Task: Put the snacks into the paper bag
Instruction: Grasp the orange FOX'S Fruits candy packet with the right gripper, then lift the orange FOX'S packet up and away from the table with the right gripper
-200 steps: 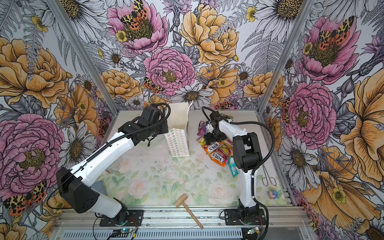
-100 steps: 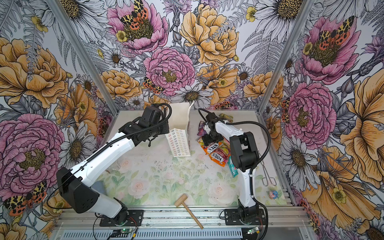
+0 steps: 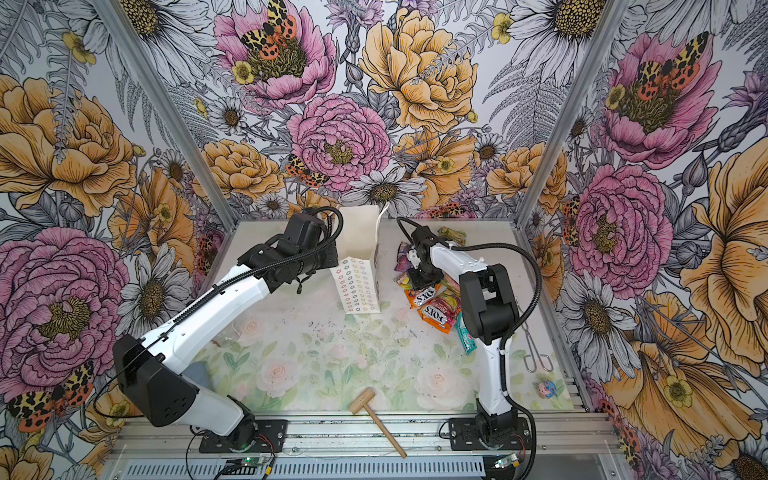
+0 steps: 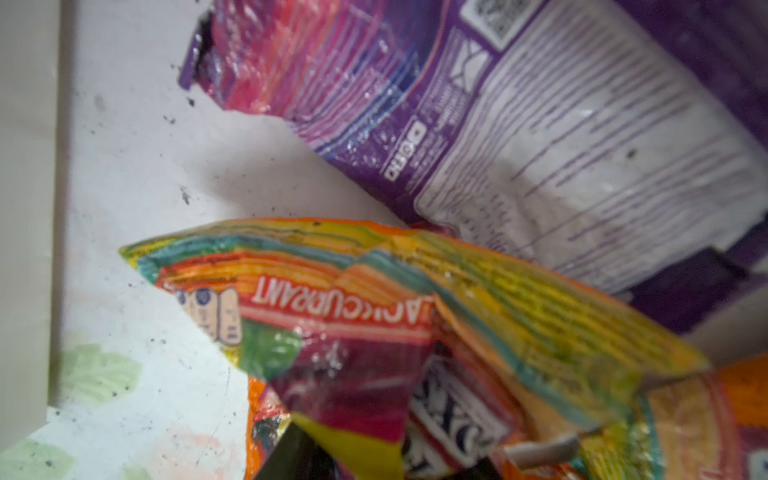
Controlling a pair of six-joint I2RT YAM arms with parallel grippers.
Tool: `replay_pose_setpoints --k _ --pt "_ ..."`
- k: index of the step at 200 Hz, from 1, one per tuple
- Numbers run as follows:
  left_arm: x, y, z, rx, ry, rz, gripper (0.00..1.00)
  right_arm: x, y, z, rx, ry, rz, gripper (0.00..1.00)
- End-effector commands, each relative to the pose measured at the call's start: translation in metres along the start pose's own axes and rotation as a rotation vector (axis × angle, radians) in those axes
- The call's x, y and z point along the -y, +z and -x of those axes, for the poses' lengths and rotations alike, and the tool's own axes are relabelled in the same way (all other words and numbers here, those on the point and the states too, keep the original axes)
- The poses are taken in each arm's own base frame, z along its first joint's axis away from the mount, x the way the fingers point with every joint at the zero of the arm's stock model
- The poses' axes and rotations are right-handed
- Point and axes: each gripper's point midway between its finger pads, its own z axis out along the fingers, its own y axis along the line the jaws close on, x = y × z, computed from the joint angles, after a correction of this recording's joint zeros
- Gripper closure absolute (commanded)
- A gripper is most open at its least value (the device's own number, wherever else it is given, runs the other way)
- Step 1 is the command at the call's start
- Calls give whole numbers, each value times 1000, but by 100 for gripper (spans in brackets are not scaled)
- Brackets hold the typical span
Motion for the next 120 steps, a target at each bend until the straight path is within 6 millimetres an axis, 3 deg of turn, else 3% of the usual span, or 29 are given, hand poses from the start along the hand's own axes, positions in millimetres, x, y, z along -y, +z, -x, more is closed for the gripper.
replay_pose_setpoints --k 1,63,95,120 --pt "3 -8 12 61 -20 -11 100 -8 1 -8 -16 4 21 69" --pt "3 -8 11 59 -22 -13 100 -22 -19 -8 24 30 112 92" --pt "2 -8 11 59 -24 -10 100 -32 -39 -6 66 51 190 100" --pt "2 -7 12 62 -13 -7 100 -36 -56 -5 101 55 220 100"
